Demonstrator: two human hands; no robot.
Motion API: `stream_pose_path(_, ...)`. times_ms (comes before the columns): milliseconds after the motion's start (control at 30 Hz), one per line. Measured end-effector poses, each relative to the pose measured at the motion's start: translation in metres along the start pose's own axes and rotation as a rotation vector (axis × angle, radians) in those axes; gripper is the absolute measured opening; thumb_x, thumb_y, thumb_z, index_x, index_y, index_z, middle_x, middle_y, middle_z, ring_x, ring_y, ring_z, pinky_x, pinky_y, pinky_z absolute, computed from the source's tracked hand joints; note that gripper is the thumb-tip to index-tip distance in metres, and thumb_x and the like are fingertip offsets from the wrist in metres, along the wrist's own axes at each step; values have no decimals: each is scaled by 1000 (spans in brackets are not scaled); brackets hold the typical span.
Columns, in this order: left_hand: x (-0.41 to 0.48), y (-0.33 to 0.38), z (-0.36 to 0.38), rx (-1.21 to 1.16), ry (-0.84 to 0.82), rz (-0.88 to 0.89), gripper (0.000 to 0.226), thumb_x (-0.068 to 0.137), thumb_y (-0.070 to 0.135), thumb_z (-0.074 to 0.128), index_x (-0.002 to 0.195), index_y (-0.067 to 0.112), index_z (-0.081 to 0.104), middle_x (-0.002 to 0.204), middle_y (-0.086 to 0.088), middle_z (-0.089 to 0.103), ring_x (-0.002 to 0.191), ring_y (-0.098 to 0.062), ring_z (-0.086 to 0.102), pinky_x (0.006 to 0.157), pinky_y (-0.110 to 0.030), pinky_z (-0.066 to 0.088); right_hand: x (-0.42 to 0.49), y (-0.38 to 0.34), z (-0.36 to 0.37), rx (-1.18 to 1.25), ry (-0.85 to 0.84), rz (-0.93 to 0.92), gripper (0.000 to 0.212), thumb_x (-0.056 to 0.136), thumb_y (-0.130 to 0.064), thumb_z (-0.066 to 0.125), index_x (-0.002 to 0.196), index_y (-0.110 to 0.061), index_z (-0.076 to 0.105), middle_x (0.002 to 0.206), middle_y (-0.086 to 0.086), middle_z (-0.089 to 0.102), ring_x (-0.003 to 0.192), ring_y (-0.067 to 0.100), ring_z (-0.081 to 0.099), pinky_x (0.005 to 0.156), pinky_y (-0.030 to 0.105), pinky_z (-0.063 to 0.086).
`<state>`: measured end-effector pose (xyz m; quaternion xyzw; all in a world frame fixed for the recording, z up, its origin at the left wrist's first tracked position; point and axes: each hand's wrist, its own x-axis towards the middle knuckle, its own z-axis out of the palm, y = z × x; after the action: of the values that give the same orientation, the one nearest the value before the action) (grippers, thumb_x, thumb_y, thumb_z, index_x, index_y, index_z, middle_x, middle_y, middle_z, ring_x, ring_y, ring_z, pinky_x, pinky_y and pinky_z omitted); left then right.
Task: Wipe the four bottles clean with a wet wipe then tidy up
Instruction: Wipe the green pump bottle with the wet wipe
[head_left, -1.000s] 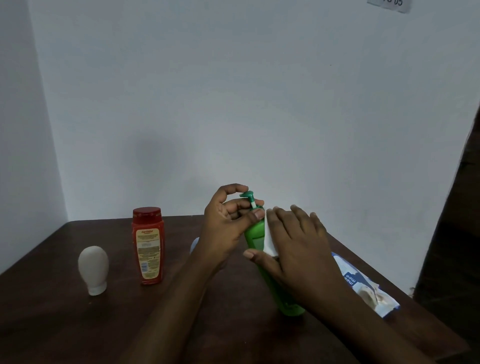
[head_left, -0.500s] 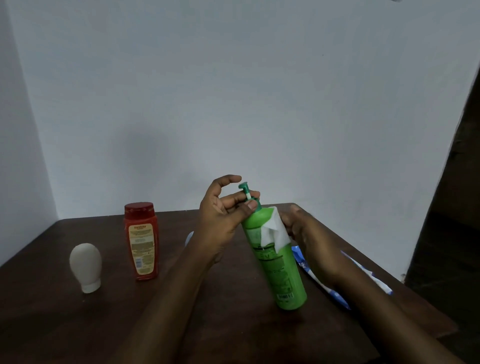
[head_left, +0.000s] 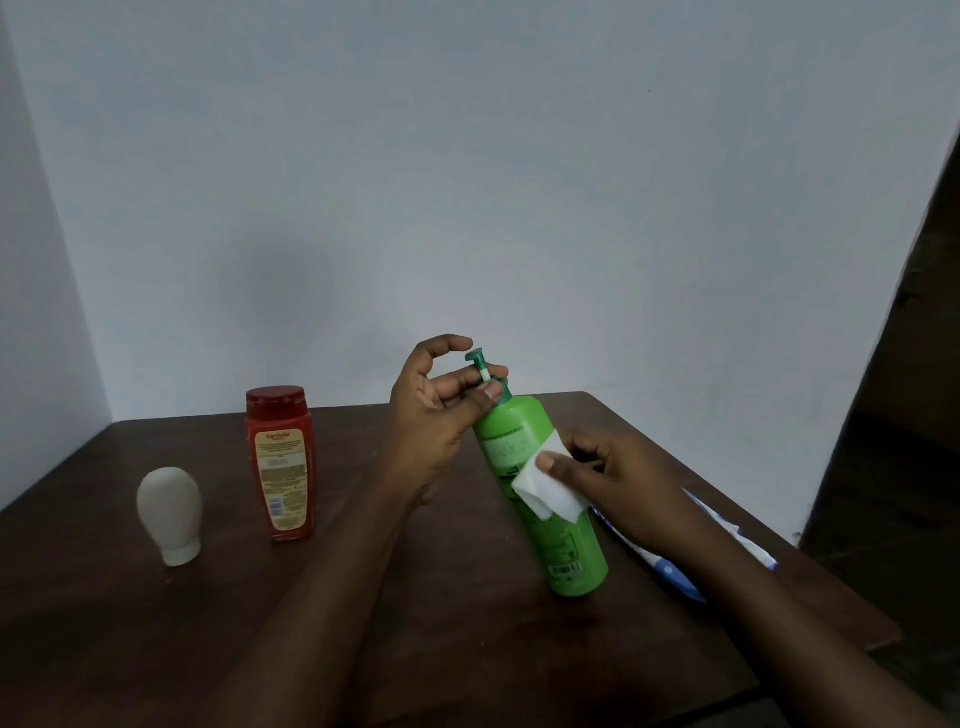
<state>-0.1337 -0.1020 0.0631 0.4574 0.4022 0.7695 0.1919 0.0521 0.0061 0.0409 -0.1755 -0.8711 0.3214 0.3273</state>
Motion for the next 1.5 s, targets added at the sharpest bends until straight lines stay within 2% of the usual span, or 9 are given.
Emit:
stream_pose_path(333, 3, -2, -1, -27, 25, -34, 43, 93, -11, 68, 127, 11, 53, 107, -18, 79, 100, -23, 75, 84, -32, 60, -55, 49, -14, -111, -283, 159, 11, 93, -50, 69, 89, -40, 73, 77, -13, 68, 71, 7, 61, 74, 39, 50)
stream_pose_path(433, 3, -2, 1, -29, 11, -33, 43, 93, -10, 68, 127, 12, 53, 107, -18, 79, 101, -23, 75, 85, -32, 60, -59, 55, -11, -101, -261, 143, 39, 88, -63, 65, 103, -29, 76, 94, -1, 75, 86, 20, 70, 82, 49, 55)
stream_pose_path(533, 4, -3, 1, -24, 5, -29, 43, 93, -10, 68, 126, 14, 54, 107, -17, 79, 100, -23, 74, 86, -33, 60, -43, 49, -6, -119, -130, 95, 68, 75, -82, 61, 87, -17, 73, 83, 8, 70, 78, 25, 66, 75, 43, 51)
stream_pose_path(700, 2, -4, 1, -15, 5, -23, 44, 93, -11, 67, 129, 11, 52, 108, -18, 79, 102, -24, 75, 89, -35, 60, 6, 9, 1, 10, 39, 6, 33, 89, -43, 76, 71, -15, 73, 61, -2, 64, 57, 4, 53, 54, 31, 40)
stream_pose_path(967, -4, -11, 10, -8, 20, -37, 47, 93, -11, 68, 131, 10, 52, 102, -17, 80, 94, -21, 77, 83, -30, 61, 29, -25, 7, 153, 152, -27, 29, 98, -30, 67, 80, -10, 76, 67, 13, 66, 57, 6, 51, 53, 21, 39)
stream_pose_path(1133, 0, -12, 4, -10, 59, -52, 46, 93, -11, 67, 129, 14, 53, 101, -15, 81, 98, -21, 77, 89, -34, 61, -8, 13, 4, 84, 81, 77, 25, 93, -40, 70, 75, -23, 75, 62, -8, 66, 57, 2, 57, 56, 27, 42)
stream_pose_path(1267, 0, -13, 1, -6, 70, -63, 45, 94, -8, 68, 131, 12, 52, 103, -16, 80, 98, -23, 76, 86, -33, 61, -45, 38, -3, 47, -44, 189, 15, 93, -38, 69, 97, -27, 79, 90, -12, 79, 83, 5, 74, 77, 32, 57)
stream_pose_path(1400, 1, -13, 4, -6, 61, -61, 44, 94, -9, 67, 130, 12, 52, 103, -16, 80, 97, -22, 76, 83, -31, 61, -60, 53, -10, -55, -91, 194, 12, 94, -37, 70, 100, -31, 79, 95, -17, 78, 89, 1, 73, 87, 34, 55)
stream_pose_path(1500, 1, -11, 4, -3, 49, -46, 43, 94, -10, 67, 128, 13, 53, 103, -16, 80, 96, -21, 76, 81, -30, 60, -52, 51, -9, -129, -80, 172, 37, 89, -61, 66, 89, -25, 76, 82, -5, 75, 78, 12, 70, 80, 42, 54)
